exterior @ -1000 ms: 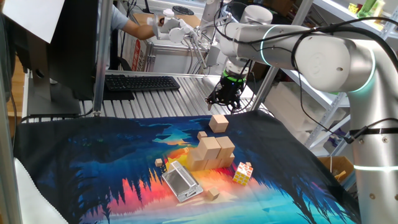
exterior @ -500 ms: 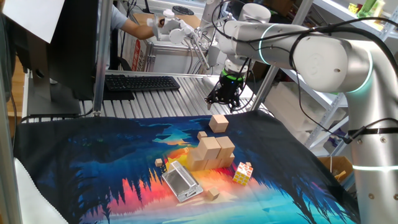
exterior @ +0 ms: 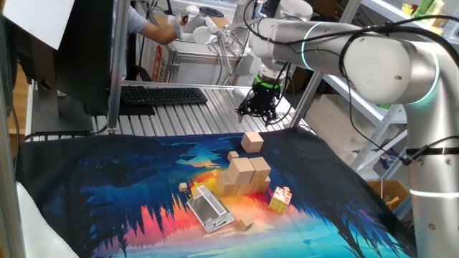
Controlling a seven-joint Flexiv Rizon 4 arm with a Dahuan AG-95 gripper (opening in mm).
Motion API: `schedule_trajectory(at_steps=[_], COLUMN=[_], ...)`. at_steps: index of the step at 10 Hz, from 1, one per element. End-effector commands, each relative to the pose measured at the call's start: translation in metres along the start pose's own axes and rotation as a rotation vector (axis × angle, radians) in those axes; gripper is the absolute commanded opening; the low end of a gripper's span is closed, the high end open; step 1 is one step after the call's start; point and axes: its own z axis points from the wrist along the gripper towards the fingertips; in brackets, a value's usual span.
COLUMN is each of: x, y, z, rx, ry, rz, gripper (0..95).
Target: Stack the blocks into a pyramid shape
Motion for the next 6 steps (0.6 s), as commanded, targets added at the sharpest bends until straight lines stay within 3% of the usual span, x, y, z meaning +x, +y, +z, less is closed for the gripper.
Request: schedule_trajectory(at_steps=[1, 6], x=[-0.003, -0.005], y=[-0.003, -0.027], z=[0.002, 0.023], rx=[0.001, -0.007], ry=[0.002, -0.005], rz=[-0.008, -0.032], gripper=[95.0, 95.0])
